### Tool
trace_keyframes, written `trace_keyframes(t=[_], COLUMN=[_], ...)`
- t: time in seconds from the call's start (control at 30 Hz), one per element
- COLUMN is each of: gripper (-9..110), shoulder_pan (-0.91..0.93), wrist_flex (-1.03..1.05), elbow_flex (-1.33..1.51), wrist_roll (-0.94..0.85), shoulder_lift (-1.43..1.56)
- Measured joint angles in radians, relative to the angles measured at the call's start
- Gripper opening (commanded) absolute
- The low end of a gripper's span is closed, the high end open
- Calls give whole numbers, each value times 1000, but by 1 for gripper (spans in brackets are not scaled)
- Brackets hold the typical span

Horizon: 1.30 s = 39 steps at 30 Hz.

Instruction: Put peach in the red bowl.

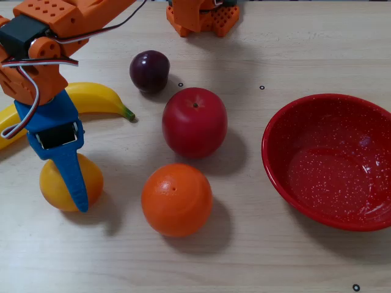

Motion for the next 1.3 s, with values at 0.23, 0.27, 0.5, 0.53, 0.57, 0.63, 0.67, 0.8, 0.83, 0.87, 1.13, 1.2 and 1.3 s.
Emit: trace_keyframes(t=[0.23,0.27,0.5,0.53,0.57,0.63,0.67,0.8,0.83,0.87,1.13,1.2,1.3], gripper=[49,48,48,48,48,48,48,48,48,48,48,48,48], shoulder_pan=[0,0,0,0,0,0,0,-26,-37,-46,-49,-49,-49], wrist_flex=[-15,-15,-15,-15,-15,-15,-15,-14,-14,-14,-14,-14,-15], elbow_flex=[0,0,0,0,0,0,2,21,21,21,40,40,40], wrist_roll=[0,0,-3,-11,-14,-15,-15,-17,-17,-15,-15,-15,-21], shoulder_lift=[0,0,0,0,0,0,0,0,0,0,0,0,0])
